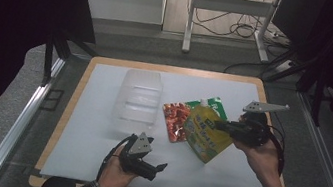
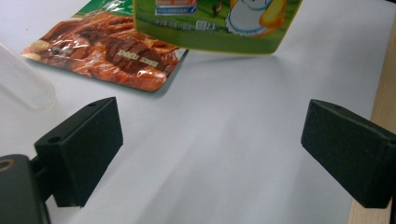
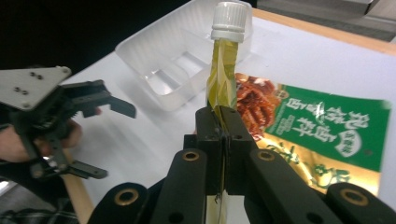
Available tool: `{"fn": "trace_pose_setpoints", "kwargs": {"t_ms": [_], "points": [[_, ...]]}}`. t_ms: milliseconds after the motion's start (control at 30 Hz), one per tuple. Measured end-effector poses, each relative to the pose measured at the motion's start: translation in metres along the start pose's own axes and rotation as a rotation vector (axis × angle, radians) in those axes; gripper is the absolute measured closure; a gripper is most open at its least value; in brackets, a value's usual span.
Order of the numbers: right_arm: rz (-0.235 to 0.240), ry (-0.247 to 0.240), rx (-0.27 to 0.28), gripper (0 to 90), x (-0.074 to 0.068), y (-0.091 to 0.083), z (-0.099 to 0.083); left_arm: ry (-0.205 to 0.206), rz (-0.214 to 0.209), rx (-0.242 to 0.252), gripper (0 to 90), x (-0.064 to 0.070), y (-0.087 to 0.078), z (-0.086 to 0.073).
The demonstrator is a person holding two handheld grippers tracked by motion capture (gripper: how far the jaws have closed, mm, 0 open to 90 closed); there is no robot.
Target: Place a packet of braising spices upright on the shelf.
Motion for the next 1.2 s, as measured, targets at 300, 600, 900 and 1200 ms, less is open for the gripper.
{"fn": "trace_pose_setpoints", "kwargs": {"t_ms": [300,600,900,1200], "points": [[-0.007,-0.064,-0.005,87.3,0.005,0.004,0.011,0.017,0.023,-0.009,4.0,-0.003,-0.009,-0.006],[0.005,-0.090,0.006,87.3,0.006,0.009,0.023,0.049,0.055,-0.022,3.2,-0.008,-0.018,-0.012],[0.022,-0.092,0.022,87.3,0.008,0.012,0.033,0.031,0.070,-0.020,3.4,-0.013,-0.026,-0.016],[0.053,-0.093,0.034,87.2,0.010,0.019,0.042,0.042,0.068,-0.030,4.4,-0.011,-0.032,-0.020]]}}
Point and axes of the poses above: each handheld gripper's, and its own axes: y roughly forward along the jaws, z roughly out of its top, x roughly to its right, the point moved 9 cm from there along y, roughly forward along the jaws, and after that the axes turned 10 degrees about x, right-handed, at the moved point
